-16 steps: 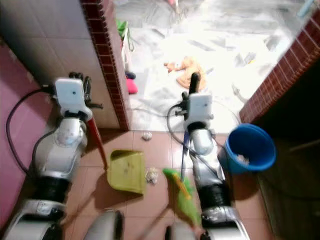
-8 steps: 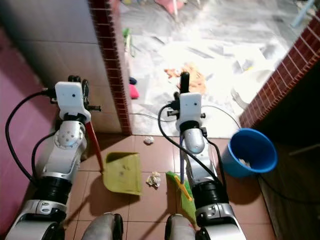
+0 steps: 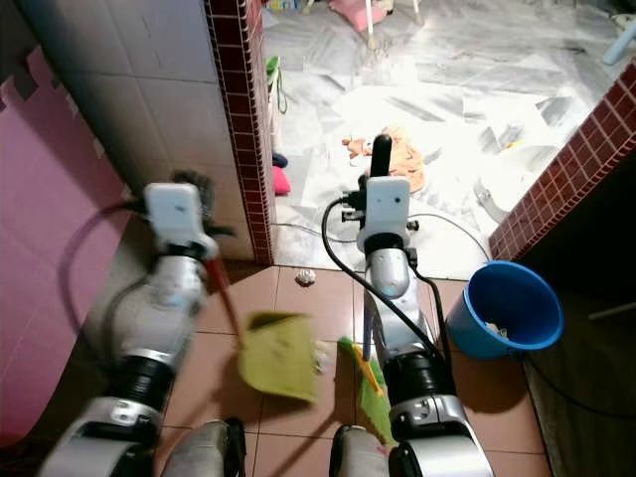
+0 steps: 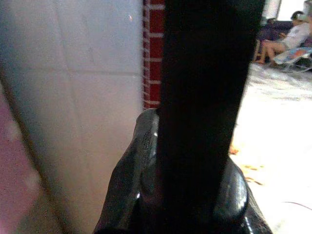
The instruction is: Sweep floor
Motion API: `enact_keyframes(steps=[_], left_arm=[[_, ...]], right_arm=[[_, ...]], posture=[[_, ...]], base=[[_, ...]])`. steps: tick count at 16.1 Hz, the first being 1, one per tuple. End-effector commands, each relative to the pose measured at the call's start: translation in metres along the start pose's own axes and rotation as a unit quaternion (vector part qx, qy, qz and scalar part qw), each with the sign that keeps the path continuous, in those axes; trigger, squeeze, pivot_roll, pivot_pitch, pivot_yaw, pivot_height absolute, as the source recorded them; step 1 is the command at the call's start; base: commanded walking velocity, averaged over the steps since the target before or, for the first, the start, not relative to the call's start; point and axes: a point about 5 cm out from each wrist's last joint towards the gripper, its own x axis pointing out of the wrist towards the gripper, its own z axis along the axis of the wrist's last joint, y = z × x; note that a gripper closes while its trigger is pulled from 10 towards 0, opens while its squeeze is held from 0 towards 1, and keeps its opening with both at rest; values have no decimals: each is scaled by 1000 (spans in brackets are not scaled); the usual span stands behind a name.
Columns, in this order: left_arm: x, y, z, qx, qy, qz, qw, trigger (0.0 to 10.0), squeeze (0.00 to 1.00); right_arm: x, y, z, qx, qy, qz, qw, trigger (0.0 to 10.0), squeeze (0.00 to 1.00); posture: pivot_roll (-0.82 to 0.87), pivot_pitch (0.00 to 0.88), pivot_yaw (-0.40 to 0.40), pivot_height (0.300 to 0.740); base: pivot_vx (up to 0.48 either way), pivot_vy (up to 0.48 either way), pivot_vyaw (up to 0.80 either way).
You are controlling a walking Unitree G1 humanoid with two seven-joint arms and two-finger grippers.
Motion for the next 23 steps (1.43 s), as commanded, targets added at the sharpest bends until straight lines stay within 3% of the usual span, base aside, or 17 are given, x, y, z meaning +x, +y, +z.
enact_keyframes(steps=[1,3,6,11,14,16,18,23], left_arm=[[8,-6,13,-9,-27,-9,1000,10000,0],[6,-16,8,-21,-21,-40,999,10000,0],[7,-14,12,-7,-36,-33,999,10000,0],[24,11,59,-5,-117,-8,993,10000,0],[23,25,66,4,-128,2,992,10000,0],[21,33,62,10,-122,12,992,10000,0],[15,35,40,69,-85,-9,994,10000,0],[4,25,-6,46,2,7,999,10000,0]], right_arm=[[5,-2,10,-5,-22,-6,1000,10000,0],[7,-4,8,6,-12,-16,1000,10000,0],[7,-7,7,9,-7,-22,1000,10000,0],[7,-6,4,0,-3,-19,1000,10000,0],[6,-5,2,-3,0,-17,1000,10000,0],[5,-5,1,-5,2,-17,1000,10000,0],[6,-5,0,-8,4,-15,1000,10000,0],[10,-14,1,-46,9,-48,998,10000,0]], posture=[[-17,114,-29,740],[-19,113,-32,740],[-19,113,-32,740],[-17,114,-33,740],[-12,120,-36,740],[-12,122,-39,740],[-11,122,-39,740],[-45,141,-38,740]], base=[[0,0,0],[0,0,0],[0,0,0],[0,0,0],[0,0,0],[0,0,0],[0,0,0],[0,0,0]])
